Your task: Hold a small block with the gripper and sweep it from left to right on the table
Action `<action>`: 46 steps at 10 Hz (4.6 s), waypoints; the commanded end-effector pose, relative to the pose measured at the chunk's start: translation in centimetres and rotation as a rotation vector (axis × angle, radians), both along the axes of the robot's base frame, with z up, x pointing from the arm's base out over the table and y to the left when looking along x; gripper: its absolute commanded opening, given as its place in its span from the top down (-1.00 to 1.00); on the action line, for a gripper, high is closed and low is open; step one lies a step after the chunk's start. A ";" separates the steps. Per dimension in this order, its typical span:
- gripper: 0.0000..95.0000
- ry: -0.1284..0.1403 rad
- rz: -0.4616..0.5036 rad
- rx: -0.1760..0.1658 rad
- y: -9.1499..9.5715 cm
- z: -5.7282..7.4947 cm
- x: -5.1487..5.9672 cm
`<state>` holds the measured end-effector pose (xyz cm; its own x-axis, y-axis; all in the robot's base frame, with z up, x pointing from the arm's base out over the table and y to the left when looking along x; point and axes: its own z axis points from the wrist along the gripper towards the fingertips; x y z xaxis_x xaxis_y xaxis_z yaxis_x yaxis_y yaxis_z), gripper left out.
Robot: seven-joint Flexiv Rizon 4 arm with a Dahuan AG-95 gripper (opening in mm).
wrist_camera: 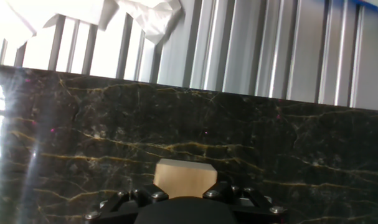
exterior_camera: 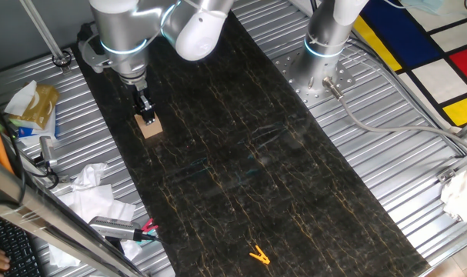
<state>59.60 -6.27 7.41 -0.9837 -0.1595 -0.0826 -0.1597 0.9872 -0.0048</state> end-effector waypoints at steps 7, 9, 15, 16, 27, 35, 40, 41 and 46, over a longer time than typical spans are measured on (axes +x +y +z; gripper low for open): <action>-0.20 0.003 -0.006 0.007 0.1 -0.1 0.1; -0.20 0.004 -0.009 0.007 0.3 -0.2 0.1; -0.20 0.001 -0.015 0.008 0.8 -0.4 0.1; -0.20 0.001 -0.016 0.008 0.8 -0.4 0.1; -0.20 0.002 -0.028 0.007 0.8 -0.5 0.1; -0.20 0.003 -0.042 0.006 0.8 -0.5 0.1; -0.20 0.003 -0.036 0.009 0.8 -0.5 0.1; -0.20 0.001 -0.021 0.008 0.8 -0.5 0.1; -0.20 0.002 -0.014 0.003 0.8 -0.4 0.1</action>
